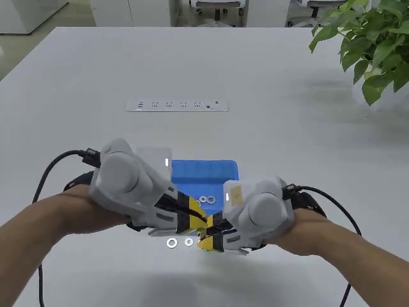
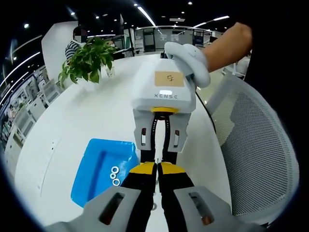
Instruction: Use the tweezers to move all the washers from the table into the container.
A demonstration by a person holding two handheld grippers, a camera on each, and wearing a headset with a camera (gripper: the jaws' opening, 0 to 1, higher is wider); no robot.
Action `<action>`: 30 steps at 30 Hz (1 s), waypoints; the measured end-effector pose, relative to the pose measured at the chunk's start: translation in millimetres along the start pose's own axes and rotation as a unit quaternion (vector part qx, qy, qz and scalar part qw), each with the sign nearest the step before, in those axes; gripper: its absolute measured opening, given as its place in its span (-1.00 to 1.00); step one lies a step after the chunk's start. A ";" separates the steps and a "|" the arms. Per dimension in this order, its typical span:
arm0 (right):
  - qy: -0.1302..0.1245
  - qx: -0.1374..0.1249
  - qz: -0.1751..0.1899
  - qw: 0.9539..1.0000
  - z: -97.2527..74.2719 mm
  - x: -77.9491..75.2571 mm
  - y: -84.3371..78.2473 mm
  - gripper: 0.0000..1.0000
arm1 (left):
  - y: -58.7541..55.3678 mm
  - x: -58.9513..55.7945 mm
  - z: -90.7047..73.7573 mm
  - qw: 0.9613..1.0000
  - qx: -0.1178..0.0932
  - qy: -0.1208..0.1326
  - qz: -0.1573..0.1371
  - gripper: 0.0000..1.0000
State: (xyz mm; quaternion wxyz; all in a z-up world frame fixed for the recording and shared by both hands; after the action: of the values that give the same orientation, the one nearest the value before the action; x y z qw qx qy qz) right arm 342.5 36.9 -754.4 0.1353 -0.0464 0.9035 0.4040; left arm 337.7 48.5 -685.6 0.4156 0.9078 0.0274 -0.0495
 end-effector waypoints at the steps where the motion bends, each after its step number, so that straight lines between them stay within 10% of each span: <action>1: 0.000 0.000 0.001 1.000 0.3 -0.1 -0.3 -0.82 | 0.0 0.1 0.0 1.000 -0.001 0.002 -0.001 -0.89; 30: 0.009 0.009 0.004 1.000 -14.9 -2.8 10.7 -0.82 | 2.5 -11.2 -16.8 0.995 -0.084 0.022 -0.049 -0.37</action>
State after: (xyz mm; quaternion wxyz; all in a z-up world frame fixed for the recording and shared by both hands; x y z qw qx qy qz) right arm 340.1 33.0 -736.4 0.1261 -0.0451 0.9084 0.3961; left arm 327.9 59.5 -671.5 0.4870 0.8679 0.0853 -0.0473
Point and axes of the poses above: the centre of the closed fingertips' face, and the gripper's own axes: z roughly forward along the fingers, x roughly to its left, y roughly out of its top, the point moved 3 cm from there along -z, roughly backward along the fingers, and after that the axes turned 15 degrees about -y, right-handed, at the moved point
